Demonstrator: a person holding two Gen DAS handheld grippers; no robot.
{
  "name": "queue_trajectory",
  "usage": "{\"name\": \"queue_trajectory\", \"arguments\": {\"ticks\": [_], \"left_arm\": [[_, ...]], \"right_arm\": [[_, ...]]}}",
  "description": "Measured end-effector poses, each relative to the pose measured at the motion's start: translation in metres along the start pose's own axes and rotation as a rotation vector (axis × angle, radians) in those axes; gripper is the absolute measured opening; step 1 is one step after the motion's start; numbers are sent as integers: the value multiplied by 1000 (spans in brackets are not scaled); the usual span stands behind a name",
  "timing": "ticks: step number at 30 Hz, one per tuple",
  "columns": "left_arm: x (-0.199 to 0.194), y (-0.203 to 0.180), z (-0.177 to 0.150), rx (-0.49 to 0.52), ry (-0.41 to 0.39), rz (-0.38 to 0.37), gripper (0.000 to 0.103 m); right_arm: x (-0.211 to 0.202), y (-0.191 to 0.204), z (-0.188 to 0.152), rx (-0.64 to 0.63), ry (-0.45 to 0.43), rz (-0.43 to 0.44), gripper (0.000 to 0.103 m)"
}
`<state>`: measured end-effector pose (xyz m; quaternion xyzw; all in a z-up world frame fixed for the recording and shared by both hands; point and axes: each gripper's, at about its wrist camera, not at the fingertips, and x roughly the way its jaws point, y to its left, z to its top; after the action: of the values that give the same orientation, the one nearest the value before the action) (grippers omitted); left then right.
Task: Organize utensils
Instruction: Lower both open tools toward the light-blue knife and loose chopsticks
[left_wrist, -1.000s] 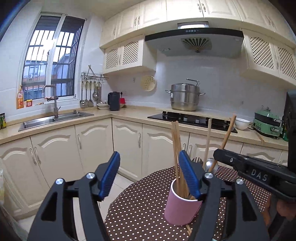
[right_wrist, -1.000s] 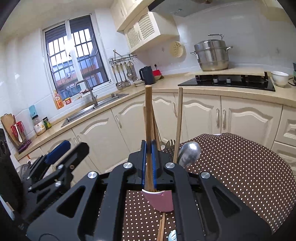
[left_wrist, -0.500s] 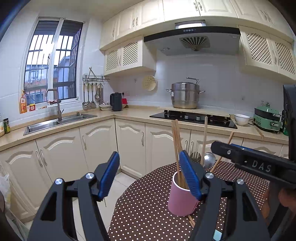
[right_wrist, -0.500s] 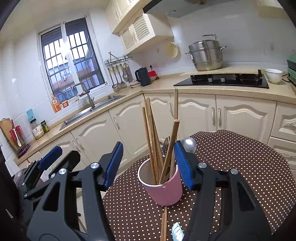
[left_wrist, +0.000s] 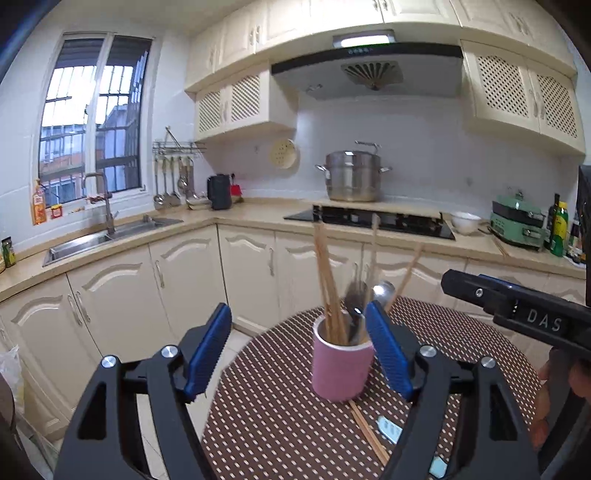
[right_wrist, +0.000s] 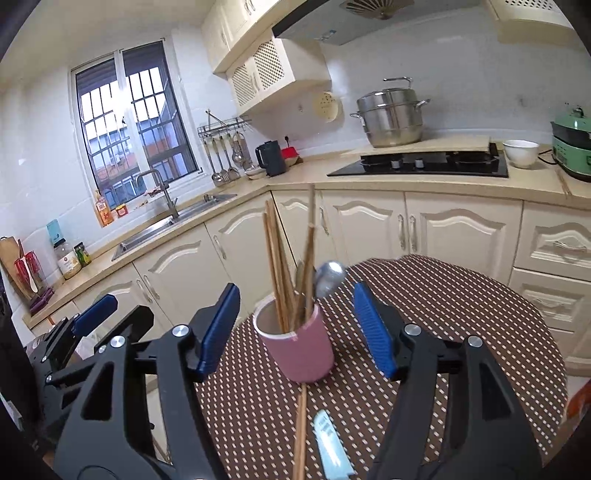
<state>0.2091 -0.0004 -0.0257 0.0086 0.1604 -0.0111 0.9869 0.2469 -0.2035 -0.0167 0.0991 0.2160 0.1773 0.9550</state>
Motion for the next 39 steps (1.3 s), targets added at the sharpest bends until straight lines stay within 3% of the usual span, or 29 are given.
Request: {"name": "queue_trajectory", "arguments": {"ticks": [5, 12, 20, 27, 39], "left_arm": [[7, -19, -17, 27, 121, -71, 74], [45, -39, -56, 16, 483, -165, 74], [80, -50, -102, 29, 703, -105, 74], [96, -55, -123, 56, 776, -33, 74], [111, -69, -124, 50, 796, -17, 74]], "right_arm": [[-4, -18, -16, 4, 108, -13, 68], [3, -46, -54, 5, 292, -38, 68], [8, -67, -89, 28, 397, -42, 68], [4, -79, -100, 56, 414, -31, 68], [4, -89, -106, 90, 432, -14, 69]]}}
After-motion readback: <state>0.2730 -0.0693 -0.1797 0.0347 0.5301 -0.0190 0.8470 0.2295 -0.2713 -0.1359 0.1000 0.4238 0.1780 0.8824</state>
